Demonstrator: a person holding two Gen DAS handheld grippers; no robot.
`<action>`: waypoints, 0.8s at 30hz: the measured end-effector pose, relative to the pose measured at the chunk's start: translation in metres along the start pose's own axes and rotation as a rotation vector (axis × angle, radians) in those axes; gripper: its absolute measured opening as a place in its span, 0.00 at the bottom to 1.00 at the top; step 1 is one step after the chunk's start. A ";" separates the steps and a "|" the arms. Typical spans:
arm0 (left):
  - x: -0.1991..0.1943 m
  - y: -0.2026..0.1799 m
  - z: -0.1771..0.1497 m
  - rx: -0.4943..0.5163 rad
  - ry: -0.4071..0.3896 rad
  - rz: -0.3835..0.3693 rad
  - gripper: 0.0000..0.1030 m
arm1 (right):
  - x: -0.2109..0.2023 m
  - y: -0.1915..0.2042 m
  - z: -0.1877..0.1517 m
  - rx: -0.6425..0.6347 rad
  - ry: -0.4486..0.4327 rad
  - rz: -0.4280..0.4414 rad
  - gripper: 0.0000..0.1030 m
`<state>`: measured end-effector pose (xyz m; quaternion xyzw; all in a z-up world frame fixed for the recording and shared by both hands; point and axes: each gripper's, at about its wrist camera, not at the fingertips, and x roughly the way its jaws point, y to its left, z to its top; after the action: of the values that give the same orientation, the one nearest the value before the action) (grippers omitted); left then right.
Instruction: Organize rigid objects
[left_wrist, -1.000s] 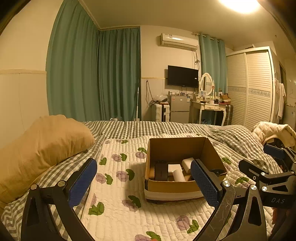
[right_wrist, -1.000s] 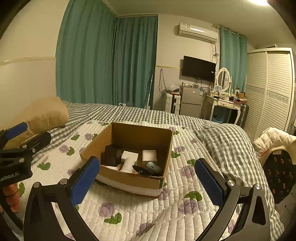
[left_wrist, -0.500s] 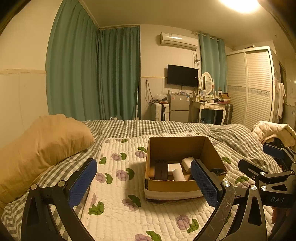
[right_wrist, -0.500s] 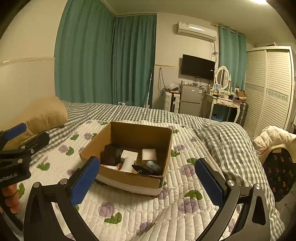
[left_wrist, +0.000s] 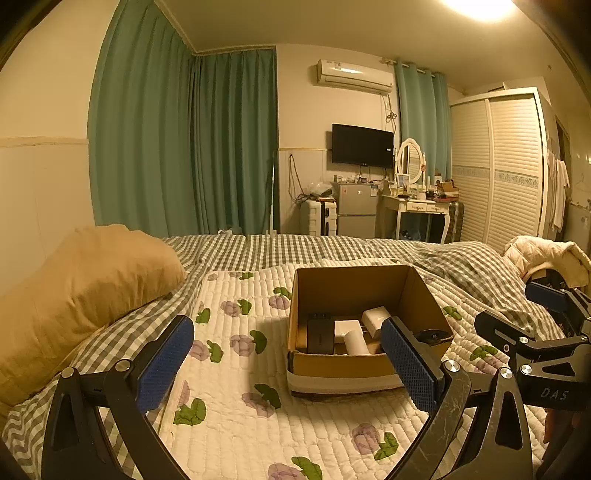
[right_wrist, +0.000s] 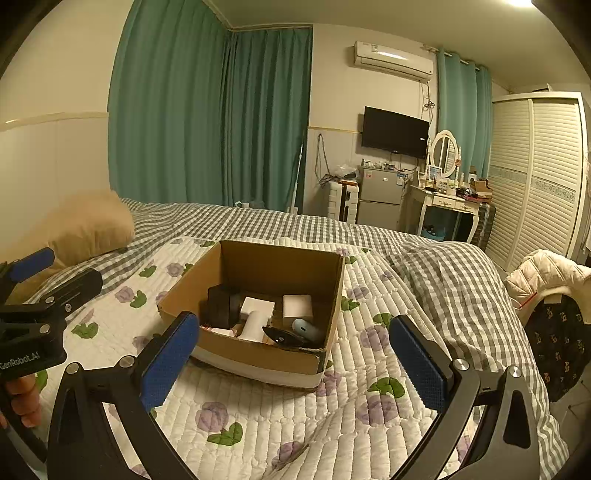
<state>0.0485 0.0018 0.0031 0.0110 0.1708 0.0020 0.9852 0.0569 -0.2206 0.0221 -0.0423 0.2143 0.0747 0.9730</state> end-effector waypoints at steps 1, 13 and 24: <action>0.000 0.000 0.000 0.000 0.000 -0.001 1.00 | 0.000 0.000 0.000 0.001 0.001 -0.001 1.00; 0.001 0.001 -0.001 0.001 0.002 -0.002 1.00 | 0.000 0.000 -0.003 0.001 0.007 0.000 1.00; 0.001 0.001 -0.003 0.001 0.006 -0.003 1.00 | 0.001 0.002 -0.004 0.005 0.018 0.008 1.00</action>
<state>0.0489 0.0033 0.0002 0.0112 0.1740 0.0005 0.9847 0.0563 -0.2192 0.0177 -0.0399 0.2235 0.0777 0.9708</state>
